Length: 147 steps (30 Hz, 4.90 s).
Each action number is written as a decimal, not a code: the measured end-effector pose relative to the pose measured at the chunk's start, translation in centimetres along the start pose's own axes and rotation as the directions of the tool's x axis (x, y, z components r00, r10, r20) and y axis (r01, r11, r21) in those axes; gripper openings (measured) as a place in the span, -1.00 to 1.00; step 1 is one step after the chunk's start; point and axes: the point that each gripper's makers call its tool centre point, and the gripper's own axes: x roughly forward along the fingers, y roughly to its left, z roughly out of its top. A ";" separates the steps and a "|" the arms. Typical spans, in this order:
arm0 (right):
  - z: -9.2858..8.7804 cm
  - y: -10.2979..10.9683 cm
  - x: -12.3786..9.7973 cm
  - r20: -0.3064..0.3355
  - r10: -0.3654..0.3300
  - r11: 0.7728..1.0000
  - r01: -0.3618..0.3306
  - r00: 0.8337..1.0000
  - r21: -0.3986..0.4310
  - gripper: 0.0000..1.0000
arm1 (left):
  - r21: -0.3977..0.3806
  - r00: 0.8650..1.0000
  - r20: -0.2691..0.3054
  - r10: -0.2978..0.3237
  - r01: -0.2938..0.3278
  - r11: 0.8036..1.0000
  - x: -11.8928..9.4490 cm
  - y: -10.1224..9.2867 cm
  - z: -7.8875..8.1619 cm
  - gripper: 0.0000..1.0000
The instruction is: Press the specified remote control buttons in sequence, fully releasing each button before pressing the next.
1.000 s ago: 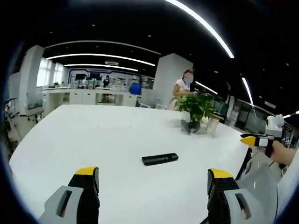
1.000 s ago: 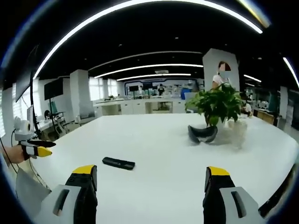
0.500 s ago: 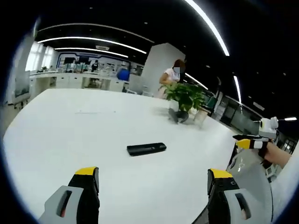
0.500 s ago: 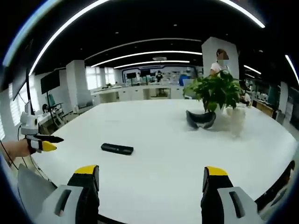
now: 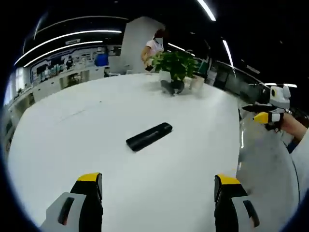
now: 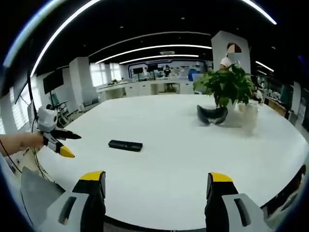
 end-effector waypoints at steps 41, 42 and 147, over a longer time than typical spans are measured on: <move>-2.0 -2.2 -0.9 -0.038 -0.044 0.998 0.046 0.998 0.050 0.62 | 0.353 0.895 -0.439 -0.075 0.249 0.902 13.2 4.7 2.7 0.80; -2.1 -2.3 -0.9 -0.040 -0.047 0.997 0.049 0.998 0.052 0.62 | 0.358 0.889 -0.451 -0.076 0.258 0.897 13.5 4.8 2.7 0.79; -3.8 7.8 2.1 -0.261 0.290 0.900 -0.355 0.921 -0.252 -0.18 | 0.450 0.845 -0.532 -0.057 0.339 0.826 5.5 -8.1 -6.9 -0.56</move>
